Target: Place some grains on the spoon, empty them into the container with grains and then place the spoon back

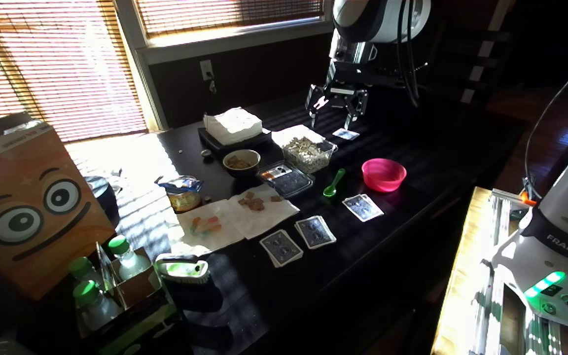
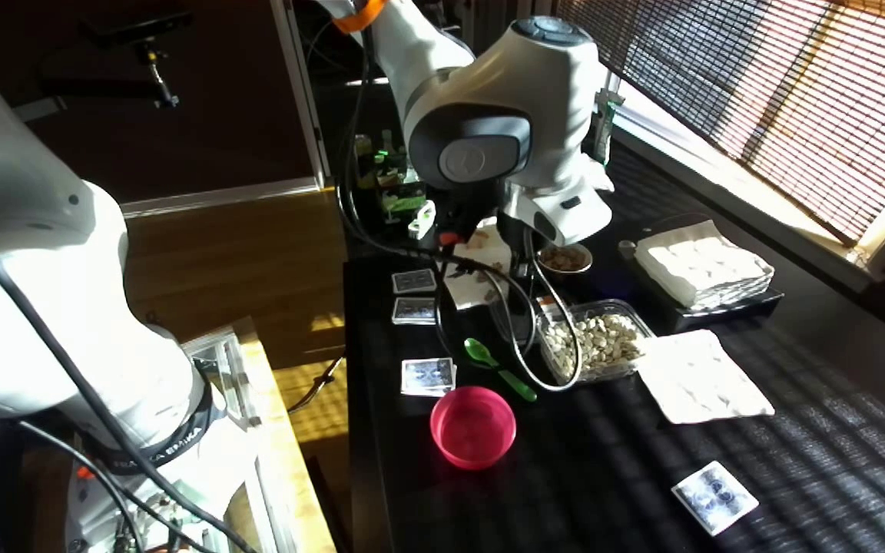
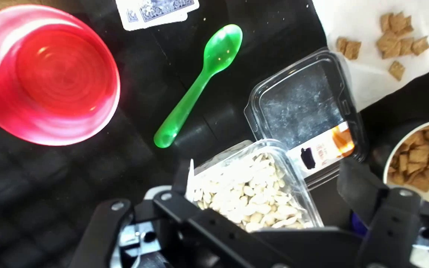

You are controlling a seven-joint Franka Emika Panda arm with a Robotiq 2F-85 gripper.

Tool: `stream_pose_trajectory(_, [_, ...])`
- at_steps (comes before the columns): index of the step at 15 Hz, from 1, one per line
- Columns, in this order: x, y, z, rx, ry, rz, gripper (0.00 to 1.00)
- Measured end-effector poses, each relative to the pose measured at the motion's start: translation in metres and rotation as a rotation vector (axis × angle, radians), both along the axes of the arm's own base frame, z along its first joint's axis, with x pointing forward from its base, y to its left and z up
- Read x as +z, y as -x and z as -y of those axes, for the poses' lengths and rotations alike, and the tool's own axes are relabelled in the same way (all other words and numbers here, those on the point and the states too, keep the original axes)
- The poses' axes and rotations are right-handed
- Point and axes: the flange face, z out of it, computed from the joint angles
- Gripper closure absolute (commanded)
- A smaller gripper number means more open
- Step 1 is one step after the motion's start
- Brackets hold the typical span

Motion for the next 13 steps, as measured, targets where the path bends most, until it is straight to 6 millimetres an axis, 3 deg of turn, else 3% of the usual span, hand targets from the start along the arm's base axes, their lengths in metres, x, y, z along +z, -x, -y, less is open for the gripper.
stream_pose_trajectory(9, [0.026,0.006,-0.011,0.455,0.030,-0.095,0.00])
stream_pose_trajectory(13, [0.025,0.006,-0.011,0.460,0.030,-0.098,0.00])
